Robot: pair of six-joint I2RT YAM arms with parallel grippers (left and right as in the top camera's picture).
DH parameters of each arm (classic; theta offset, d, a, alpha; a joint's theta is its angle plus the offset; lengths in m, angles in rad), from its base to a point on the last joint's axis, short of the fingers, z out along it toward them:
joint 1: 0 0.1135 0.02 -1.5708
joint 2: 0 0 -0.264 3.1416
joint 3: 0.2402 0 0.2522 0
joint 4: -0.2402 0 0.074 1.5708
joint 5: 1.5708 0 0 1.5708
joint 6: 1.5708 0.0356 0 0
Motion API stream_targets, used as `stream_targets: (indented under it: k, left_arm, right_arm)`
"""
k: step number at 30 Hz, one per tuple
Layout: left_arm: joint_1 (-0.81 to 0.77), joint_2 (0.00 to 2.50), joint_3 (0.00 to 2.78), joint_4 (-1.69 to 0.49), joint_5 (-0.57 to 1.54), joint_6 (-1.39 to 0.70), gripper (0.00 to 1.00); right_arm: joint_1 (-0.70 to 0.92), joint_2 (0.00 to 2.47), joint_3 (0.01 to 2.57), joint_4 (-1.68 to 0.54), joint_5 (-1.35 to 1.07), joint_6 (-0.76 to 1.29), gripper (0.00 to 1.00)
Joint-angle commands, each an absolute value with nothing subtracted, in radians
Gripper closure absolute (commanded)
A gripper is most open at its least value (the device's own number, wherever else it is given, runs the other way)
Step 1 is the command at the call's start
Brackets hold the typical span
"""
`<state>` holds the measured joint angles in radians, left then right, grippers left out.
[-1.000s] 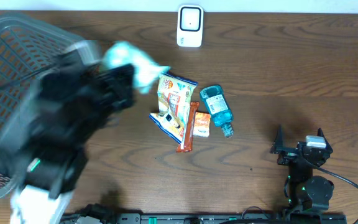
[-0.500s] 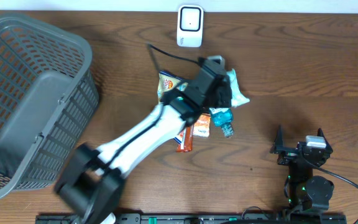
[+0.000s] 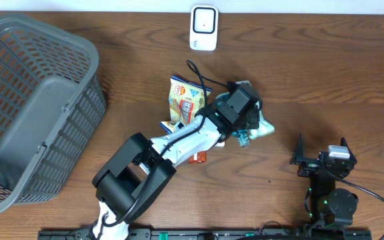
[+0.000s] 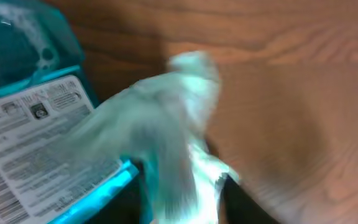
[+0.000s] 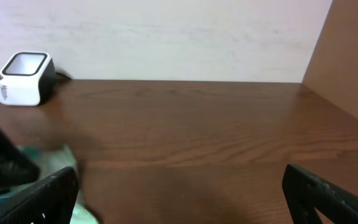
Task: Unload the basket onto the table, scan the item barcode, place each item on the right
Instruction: 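Carry the green pouch out and set it right of the blue bottle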
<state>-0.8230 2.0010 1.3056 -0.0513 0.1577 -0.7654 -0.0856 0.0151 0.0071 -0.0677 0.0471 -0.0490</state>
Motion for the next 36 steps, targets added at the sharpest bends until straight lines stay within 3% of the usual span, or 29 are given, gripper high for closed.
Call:
stream_targets:
  k: [1, 5, 10, 15, 21, 25, 29, 36]
  left_arm:
    - [-0.817, 1.962, 1.314, -0.060, 0.145, -0.735, 0.23]
    - [-0.815, 1.876, 1.314, -0.113, 0.112, -0.661, 0.10]
    - [-0.793, 1.671, 1.314, -0.261, -0.157, -0.489, 0.01]
    - [-0.711, 1.527, 1.314, -0.379, -0.242, -0.350, 0.00]
    - [-0.513, 1.504, 1.306, -0.638, -0.248, -0.391, 0.00]
    - [-0.399, 1.504, 1.284, -0.682, -0.248, -0.389, 0.12]
    - [-0.306, 1.504, 1.283, -0.681, -0.248, -0.363, 0.37]
    - [-0.157, 1.504, 1.283, -0.671, -0.248, -0.302, 0.39]
  right_arm:
    - [-0.078, 0.012, 0.006, -0.071, 0.046, -0.061, 0.01]
    - [-0.078, 0.012, 0.006, -0.071, 0.046, -0.061, 0.01]
    - [-0.078, 0.012, 0.006, -0.071, 0.046, -0.061, 0.01]
    - [-0.078, 0.012, 0.006, -0.071, 0.046, -0.061, 0.01]
    - [-0.078, 0.012, 0.006, -0.071, 0.046, -0.061, 0.01]
    - [-0.078, 0.012, 0.006, -0.071, 0.046, -0.061, 0.01]
    - [-0.078, 0.012, 0.006, -0.071, 0.046, -0.061, 0.01]
    - [-0.078, 0.012, 0.006, -0.071, 0.046, -0.061, 0.01]
